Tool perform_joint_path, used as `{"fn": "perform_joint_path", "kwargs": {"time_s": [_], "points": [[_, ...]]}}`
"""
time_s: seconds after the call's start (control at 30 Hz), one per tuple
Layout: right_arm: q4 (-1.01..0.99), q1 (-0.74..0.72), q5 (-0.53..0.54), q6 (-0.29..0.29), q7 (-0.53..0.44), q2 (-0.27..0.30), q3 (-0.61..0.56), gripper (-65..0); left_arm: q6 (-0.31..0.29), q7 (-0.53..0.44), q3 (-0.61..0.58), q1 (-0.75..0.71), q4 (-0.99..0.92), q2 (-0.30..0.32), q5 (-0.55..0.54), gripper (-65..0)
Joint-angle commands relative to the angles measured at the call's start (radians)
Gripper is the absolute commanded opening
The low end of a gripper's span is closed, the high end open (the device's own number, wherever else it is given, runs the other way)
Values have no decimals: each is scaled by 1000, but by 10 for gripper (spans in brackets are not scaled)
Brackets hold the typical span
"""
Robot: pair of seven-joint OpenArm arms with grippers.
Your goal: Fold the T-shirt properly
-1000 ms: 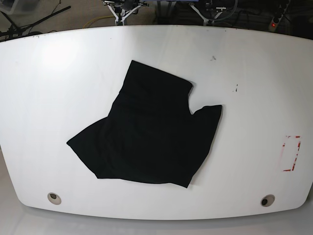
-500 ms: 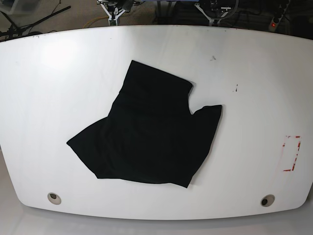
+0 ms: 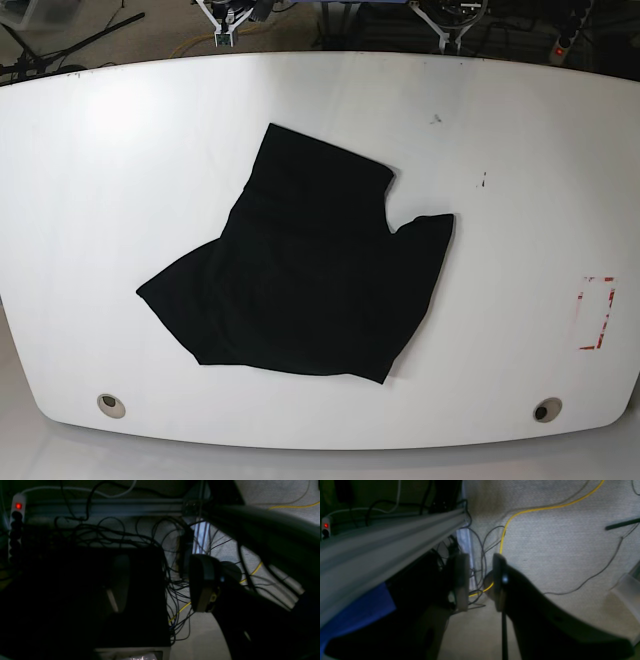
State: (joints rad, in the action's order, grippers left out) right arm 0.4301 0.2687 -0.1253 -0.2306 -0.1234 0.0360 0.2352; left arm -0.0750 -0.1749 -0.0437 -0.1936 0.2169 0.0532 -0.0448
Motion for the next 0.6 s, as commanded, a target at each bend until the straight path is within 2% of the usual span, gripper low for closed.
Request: {"fn": "perform_joint_path", "kwargs": {"time_s": [0.0, 0.2, 0.5, 0.57], "points": [[46, 27, 3, -3, 0, -6, 2, -491, 1, -24, 0, -19, 0, -2, 1, -314], [128, 102, 9, -3, 0, -8, 2, -491, 1, -74, 1, -100, 78, 0, 1, -315], [280, 225, 13, -6, 0, -9, 2, -495, 1, -71, 31, -295, 373, 3, 1, -315], [318, 254, 13, -10, 0, -11, 2, -495, 1, -71, 34, -335, 439, 20, 1, -317]]}}
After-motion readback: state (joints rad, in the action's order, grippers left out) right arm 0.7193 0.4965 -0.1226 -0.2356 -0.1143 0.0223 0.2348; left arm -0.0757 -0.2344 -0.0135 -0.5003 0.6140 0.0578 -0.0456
